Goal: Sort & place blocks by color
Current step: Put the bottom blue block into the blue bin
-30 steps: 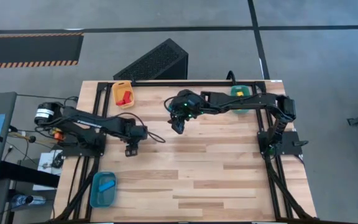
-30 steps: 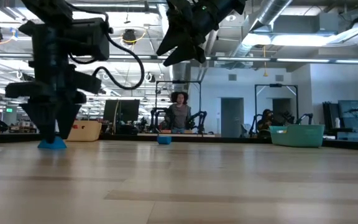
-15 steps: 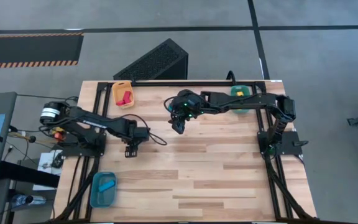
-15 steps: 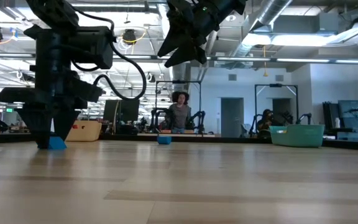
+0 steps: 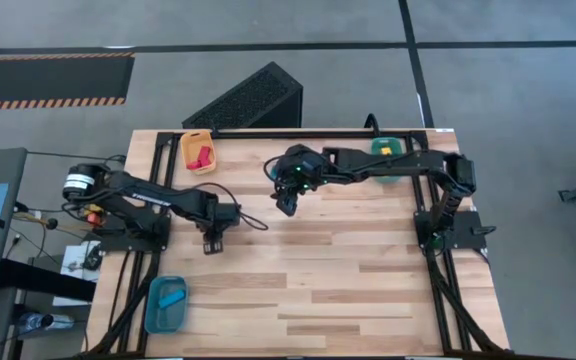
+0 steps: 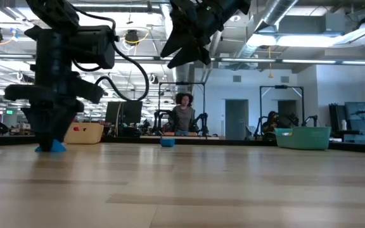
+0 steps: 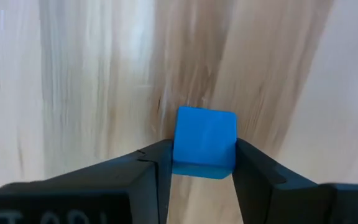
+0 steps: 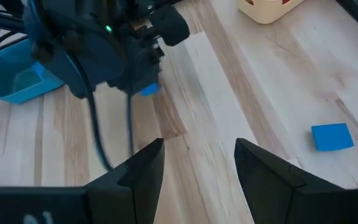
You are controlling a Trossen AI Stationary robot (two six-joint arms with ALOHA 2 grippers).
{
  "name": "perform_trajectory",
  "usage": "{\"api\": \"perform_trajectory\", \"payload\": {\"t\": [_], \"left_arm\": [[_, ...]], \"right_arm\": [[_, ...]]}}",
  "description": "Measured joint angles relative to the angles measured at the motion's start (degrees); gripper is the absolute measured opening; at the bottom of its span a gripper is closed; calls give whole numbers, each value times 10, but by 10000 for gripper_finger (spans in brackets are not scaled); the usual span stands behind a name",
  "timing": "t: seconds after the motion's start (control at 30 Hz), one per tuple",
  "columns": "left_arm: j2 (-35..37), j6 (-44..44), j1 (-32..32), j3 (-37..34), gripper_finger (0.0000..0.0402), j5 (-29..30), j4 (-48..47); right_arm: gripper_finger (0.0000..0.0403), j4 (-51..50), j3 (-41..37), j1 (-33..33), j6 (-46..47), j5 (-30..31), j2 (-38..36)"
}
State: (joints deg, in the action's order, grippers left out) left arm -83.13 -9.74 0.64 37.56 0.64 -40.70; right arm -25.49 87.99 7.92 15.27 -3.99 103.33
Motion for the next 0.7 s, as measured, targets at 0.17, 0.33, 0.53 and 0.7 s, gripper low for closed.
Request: {"api": "perform_trajectory", "payload": {"t": [0.17, 0.33, 0.53, 0.7], "left_arm": [[-1, -117, -5, 29, 109, -14, -57], [33, -184, -38, 57, 114, -8, -67], [107, -303, -104, 69, 104, 52, -65], [170, -392, -182, 69, 111, 121, -67]], "right_arm": [[219, 3, 0, -18, 22, 77, 0], [219, 8, 0, -32, 52, 141, 0], [219, 7, 0, -35, 75, 144, 0], [219, 17, 0, -36, 103, 144, 0]]}}
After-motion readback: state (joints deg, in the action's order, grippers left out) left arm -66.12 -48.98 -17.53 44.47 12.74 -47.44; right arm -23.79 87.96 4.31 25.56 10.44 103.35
